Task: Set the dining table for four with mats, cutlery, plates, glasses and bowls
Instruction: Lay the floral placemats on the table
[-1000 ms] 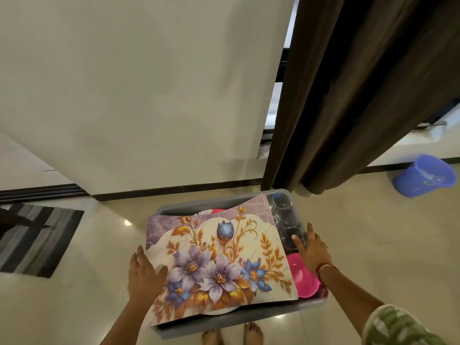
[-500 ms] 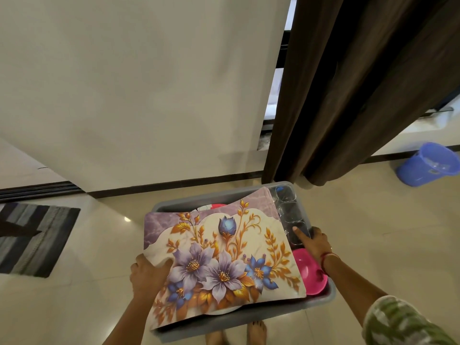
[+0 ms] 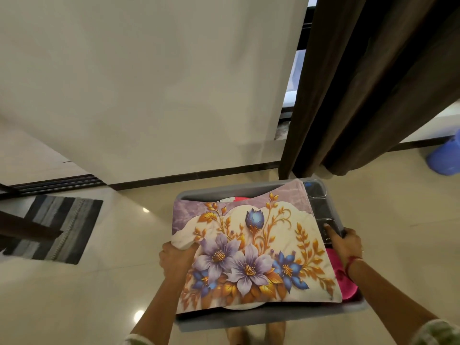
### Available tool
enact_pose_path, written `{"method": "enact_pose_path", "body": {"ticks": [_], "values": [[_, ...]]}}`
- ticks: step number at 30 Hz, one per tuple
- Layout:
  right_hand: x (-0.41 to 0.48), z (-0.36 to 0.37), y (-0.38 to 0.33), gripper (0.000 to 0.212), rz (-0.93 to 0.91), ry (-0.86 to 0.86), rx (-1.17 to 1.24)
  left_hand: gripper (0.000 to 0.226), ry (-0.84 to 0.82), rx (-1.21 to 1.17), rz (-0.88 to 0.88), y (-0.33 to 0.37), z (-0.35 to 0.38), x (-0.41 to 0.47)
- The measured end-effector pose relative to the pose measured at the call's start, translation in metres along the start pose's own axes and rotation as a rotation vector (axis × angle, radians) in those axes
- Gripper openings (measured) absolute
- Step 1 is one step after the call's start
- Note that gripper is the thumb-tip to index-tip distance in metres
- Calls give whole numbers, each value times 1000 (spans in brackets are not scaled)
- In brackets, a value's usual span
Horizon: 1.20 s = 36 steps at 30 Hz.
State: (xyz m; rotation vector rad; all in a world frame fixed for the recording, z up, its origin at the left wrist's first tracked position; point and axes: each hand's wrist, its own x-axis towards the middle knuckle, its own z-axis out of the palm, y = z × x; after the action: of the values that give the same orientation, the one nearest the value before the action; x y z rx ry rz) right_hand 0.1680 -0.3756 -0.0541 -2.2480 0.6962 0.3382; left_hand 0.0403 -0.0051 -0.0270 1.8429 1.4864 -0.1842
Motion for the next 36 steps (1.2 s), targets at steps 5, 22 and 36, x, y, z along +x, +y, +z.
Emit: {"method": "enact_pose_path", "body": {"ticks": [5, 22, 36], "values": [[-13, -14, 14, 57, 37, 43, 47, 81, -6, -19, 36, 3, -7, -13], [-179, -162, 97, 31, 290, 486, 432, 73, -332, 241, 514, 91, -17, -119], [-410, -265, 211, 26, 538, 901, 729, 62, -895, 215, 854, 112, 24, -328]]}}
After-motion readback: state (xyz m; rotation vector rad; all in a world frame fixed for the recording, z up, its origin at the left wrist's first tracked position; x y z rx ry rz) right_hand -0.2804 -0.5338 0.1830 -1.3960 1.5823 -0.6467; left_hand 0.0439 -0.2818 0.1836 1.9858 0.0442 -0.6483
